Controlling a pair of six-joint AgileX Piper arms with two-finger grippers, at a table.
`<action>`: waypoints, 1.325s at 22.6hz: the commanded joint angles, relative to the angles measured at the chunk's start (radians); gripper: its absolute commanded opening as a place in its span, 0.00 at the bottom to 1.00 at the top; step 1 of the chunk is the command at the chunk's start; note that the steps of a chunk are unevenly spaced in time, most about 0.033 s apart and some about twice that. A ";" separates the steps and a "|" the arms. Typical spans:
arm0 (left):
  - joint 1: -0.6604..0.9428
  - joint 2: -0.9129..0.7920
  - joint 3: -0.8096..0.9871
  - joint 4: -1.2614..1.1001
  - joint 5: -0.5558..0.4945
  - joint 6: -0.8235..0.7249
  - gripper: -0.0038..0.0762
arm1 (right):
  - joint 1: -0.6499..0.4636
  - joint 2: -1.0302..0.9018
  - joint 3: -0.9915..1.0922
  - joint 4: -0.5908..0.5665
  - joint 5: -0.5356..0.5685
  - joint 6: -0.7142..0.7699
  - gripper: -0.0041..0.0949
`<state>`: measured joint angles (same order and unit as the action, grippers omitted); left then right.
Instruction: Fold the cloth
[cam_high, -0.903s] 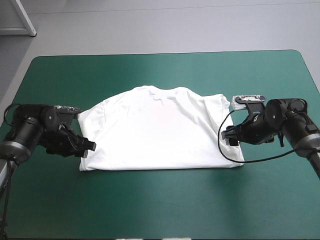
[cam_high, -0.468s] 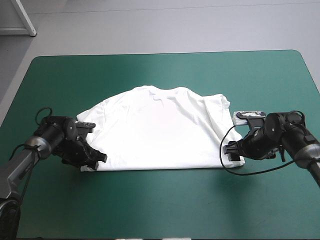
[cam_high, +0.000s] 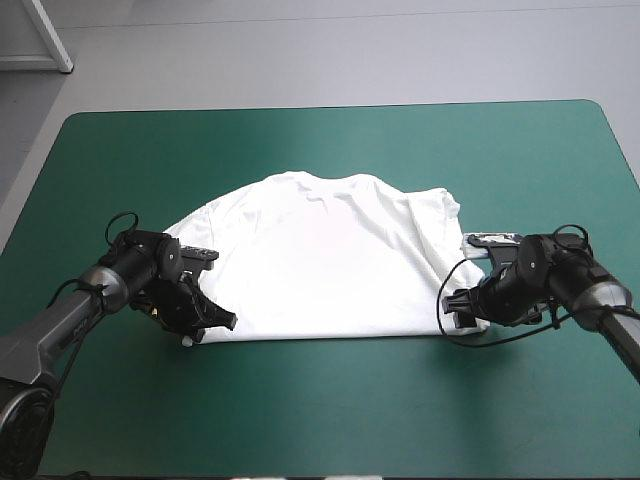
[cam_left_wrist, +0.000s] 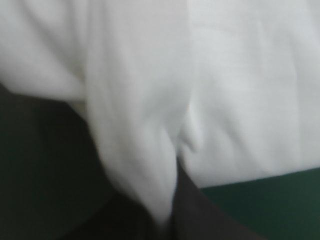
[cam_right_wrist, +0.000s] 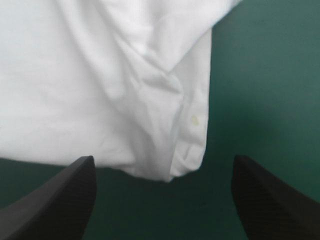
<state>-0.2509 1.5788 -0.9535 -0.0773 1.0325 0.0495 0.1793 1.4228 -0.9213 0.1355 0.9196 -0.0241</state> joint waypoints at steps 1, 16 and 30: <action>-0.010 0.009 0.020 -0.031 -0.040 -0.002 0.04 | -0.003 0.035 -0.020 0.031 -0.048 -0.005 0.71; 0.102 -0.077 -0.202 -0.032 0.124 0.053 0.04 | -0.003 -0.017 -0.085 0.182 -0.033 -0.124 0.02; 0.120 0.183 -0.814 0.026 0.165 0.111 0.04 | -0.005 0.185 -0.630 -0.018 -0.192 -0.027 0.02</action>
<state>-0.1348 1.7444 -1.6421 -0.0775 1.2107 0.1626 0.1774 1.5849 -1.4380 0.1496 0.7858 -0.0571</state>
